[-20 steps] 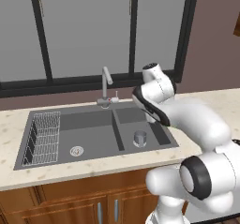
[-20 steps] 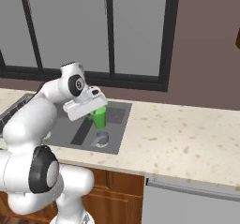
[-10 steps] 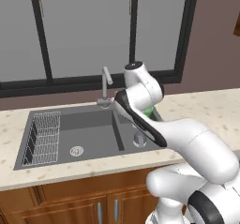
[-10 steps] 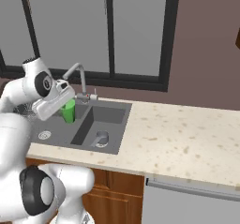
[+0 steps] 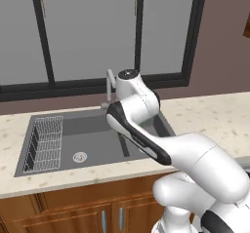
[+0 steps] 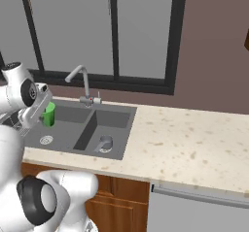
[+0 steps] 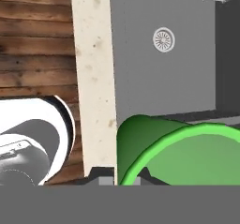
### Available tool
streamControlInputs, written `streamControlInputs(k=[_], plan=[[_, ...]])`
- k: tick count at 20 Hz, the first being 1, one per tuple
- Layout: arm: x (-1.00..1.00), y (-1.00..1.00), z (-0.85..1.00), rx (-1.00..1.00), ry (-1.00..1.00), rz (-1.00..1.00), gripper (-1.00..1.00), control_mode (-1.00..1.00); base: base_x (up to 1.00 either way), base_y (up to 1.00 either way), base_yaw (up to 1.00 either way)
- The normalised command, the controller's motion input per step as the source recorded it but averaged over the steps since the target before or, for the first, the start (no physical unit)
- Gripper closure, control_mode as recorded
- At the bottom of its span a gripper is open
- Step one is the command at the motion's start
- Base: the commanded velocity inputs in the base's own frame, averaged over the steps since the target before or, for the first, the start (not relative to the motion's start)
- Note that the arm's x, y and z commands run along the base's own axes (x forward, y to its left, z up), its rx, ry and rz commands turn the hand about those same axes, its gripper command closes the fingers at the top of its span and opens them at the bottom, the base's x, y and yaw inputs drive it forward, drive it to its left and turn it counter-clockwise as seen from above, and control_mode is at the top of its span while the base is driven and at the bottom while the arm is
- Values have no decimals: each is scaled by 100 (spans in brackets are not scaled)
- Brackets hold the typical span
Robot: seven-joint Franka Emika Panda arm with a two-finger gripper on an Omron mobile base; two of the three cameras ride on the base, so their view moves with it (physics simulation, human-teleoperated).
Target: Move any existing items from the left basin to the right basin for drying. Then move the cup from the counter to the left basin of the sink for washing.
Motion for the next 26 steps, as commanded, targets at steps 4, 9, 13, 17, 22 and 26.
streamControlInputs(k=[4, 9, 13, 17, 22, 26], plan=[[10, 59, -9, 0, 0, 32, 100, -100, 0, 0, 0], [55, 45, -27, 0, 4, 15, 100, -100, 0, 0, 0], [63, 32, -40, -1, 8, 8, 100, -100, 0, 0, 0], [59, 16, -44, 0, 7, 8, 100, -100, 0, 0, 0], [54, 1, -53, 0, 6, 10, 100, -100, 0, 0, 0], [55, 5, -55, -2, 6, 8, 100, -100, 0, 0, 0]])
